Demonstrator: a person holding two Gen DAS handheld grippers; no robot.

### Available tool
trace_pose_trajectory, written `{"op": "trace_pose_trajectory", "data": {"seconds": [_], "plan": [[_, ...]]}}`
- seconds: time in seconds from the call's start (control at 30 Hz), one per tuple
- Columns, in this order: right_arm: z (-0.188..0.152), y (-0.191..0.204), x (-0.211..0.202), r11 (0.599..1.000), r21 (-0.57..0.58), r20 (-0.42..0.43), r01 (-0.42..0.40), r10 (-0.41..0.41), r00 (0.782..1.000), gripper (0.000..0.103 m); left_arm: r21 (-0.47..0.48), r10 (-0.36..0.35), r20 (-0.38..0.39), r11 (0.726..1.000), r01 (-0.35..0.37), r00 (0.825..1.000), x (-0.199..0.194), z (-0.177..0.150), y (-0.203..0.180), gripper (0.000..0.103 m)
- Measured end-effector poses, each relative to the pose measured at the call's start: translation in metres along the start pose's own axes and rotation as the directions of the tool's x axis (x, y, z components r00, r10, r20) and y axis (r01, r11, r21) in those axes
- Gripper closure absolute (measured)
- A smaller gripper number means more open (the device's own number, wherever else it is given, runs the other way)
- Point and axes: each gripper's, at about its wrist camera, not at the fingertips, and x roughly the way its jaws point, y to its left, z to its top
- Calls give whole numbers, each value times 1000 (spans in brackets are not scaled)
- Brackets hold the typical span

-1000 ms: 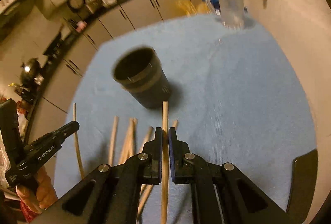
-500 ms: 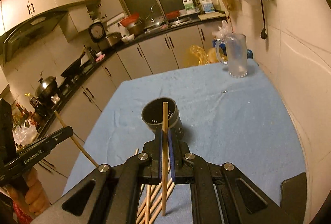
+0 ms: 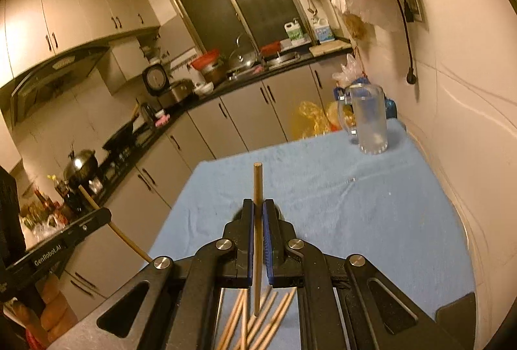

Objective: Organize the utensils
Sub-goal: 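Lift the chopstick upright and carry it over the black holder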

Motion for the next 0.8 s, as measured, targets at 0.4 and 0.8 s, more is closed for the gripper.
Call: {"op": "trace_pose_trajectory", "data": {"seconds": [0.4,0.8], "plan": [[63,1,2,998,60,123,-8,1,992,97,-48,-54,80,997,58,995,15,63,-16,97],[67,-16,69,997,61,56,40,-44,997,97,-98,-81,-31,992,78,996,100,56,-15,97]]}}
